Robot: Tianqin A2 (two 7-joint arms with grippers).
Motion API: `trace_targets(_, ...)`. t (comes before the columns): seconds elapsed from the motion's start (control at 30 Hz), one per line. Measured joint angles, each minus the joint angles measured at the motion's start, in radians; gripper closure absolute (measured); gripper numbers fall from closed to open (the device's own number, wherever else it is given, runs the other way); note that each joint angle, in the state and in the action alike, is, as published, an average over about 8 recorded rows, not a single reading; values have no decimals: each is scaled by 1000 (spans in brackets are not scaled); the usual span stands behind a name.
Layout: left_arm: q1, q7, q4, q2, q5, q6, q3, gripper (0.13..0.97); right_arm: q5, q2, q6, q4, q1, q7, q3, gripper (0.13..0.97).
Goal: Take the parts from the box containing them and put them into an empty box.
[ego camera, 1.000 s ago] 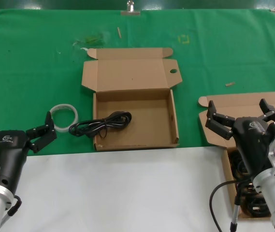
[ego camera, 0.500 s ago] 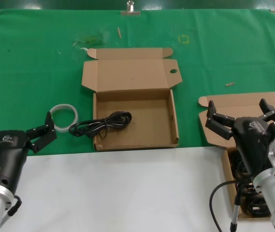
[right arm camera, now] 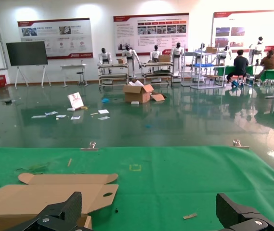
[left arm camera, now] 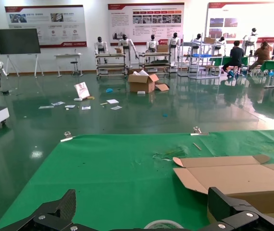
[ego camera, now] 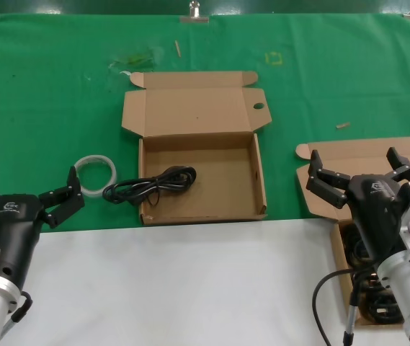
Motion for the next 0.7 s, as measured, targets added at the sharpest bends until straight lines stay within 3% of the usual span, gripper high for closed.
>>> trace_targets(0.7, 0, 0, 0, 0, 0, 0, 0, 132, 0, 0, 0, 0, 0, 0, 0, 129)
